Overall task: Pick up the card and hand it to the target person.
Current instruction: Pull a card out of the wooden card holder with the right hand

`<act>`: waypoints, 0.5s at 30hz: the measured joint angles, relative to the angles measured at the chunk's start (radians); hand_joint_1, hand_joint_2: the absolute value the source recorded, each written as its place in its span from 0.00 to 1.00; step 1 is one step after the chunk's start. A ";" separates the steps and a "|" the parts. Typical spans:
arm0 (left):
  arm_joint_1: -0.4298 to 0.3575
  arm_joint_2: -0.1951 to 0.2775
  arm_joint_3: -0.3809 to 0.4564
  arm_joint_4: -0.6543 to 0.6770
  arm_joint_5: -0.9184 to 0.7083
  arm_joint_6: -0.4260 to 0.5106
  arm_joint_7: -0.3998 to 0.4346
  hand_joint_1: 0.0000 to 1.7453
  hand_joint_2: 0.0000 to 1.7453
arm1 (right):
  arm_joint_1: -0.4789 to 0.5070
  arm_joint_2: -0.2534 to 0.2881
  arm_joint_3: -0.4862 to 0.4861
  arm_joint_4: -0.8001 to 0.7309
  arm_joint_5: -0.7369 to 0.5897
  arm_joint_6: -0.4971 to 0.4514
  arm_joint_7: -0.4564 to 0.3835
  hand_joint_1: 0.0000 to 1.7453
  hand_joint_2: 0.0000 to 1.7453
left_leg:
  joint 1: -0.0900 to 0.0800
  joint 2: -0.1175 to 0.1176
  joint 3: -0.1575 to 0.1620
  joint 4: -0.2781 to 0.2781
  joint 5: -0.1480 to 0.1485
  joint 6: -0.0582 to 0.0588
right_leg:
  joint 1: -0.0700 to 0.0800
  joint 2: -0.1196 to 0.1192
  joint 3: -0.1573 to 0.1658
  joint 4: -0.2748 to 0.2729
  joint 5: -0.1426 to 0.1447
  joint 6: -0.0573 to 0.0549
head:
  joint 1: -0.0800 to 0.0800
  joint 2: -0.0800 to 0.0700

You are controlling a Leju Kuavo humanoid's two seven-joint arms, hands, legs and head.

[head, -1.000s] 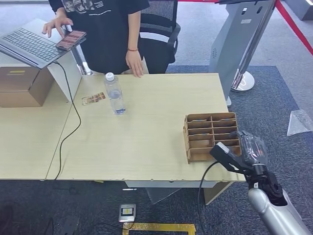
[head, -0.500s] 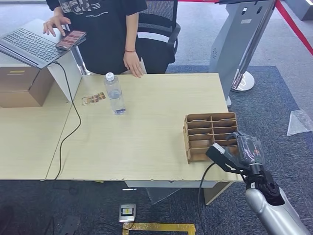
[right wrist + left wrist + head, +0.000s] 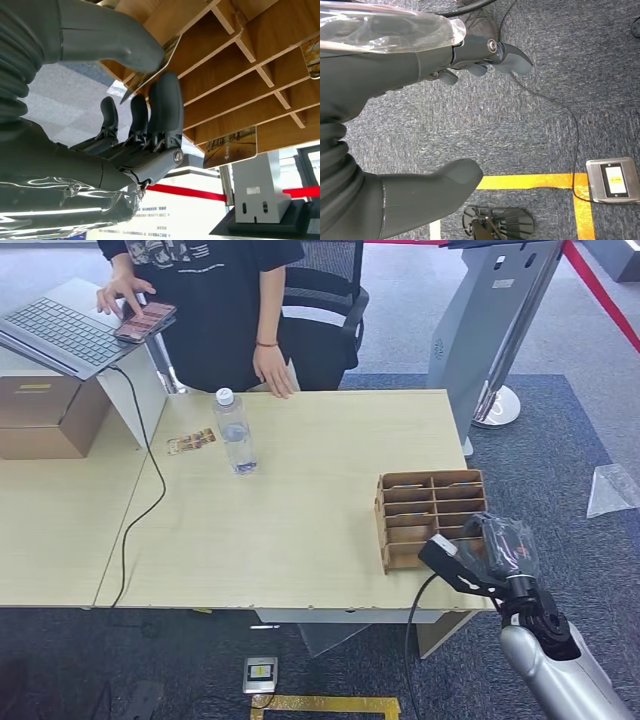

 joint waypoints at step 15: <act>0.000 0.000 0.000 0.000 0.005 0.000 -0.007 0.00 1.00 | -0.006 0.000 -0.002 0.004 0.014 0.017 0.004 0.86 1.00 | 0.000 0.000 0.000 0.000 0.000 0.000 | 0.000 0.000 0.000 0.000 0.000 0.000 | 0.000 0.000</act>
